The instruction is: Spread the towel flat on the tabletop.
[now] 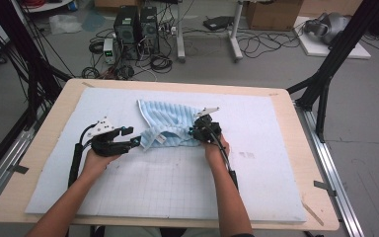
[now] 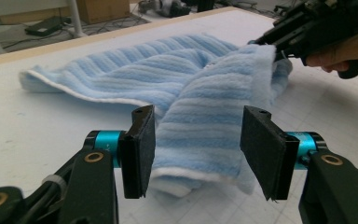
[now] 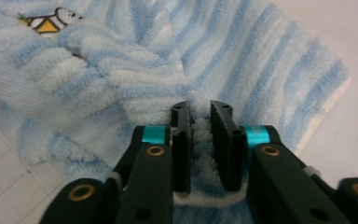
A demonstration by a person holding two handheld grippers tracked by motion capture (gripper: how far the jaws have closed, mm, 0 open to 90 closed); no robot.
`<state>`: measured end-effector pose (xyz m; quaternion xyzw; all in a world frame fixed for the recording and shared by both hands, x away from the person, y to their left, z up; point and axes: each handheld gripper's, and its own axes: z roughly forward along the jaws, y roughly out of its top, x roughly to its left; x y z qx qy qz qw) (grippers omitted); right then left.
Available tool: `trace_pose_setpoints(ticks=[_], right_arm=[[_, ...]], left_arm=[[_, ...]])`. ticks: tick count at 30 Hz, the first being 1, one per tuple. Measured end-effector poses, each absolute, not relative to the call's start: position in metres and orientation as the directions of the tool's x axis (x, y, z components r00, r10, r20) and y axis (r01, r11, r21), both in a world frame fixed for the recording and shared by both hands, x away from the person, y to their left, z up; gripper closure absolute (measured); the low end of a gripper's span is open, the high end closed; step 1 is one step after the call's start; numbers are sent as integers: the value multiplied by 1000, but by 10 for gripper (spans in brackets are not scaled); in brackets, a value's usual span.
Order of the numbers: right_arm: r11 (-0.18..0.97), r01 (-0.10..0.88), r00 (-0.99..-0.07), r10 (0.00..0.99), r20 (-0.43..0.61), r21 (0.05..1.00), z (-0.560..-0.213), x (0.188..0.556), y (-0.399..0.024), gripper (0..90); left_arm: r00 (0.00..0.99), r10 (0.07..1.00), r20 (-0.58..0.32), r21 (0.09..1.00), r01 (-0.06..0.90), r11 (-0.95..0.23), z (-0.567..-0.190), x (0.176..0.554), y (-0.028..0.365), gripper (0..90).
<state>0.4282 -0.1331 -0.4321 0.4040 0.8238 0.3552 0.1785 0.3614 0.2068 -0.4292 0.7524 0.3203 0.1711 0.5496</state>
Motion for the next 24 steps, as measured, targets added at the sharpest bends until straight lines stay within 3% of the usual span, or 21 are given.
trace_pose_setpoints(ticks=[4, 8, 11, 12, 13, 14, 16, 24], right_arm=[[382, 536, -601, 799, 22, 753, -425, 425, -143, 635], [354, 500, -611, 791, 32, 790, -410, 416, -157, 608], [338, 457, -625, 780, 27, 823, -398, 405, -167, 605], [331, 439, -634, 773, 27, 835, -393, 400, -170, 606], [321, 413, -665, 746, 41, 852, -389, 391, -172, 626], [321, 413, -665, 746, 41, 852, -389, 391, -172, 626], [365, 384, -727, 686, 34, 848, -393, 380, -165, 672], [499, 356, -789, 613, -32, 790, -424, 381, -132, 635]], left_arm=[[768, 632, -105, 926, 308, -220, -433, 361, 194, 399], [777, 627, -49, 899, 308, -310, -440, 362, 178, 380], [763, 646, -21, 880, 321, -350, -445, 365, 174, 476], [760, 650, -15, 876, 323, -357, -446, 366, 174, 540], [758, 653, -5, 872, 323, -368, -447, 366, 175, 722], [759, 651, 6, 867, 320, -381, -446, 366, 176, 722], [756, 654, -5, 876, 319, -361, -445, 366, 179, 849], [757, 653, -36, 895, 315, -316, -440, 363, 183, 851]])
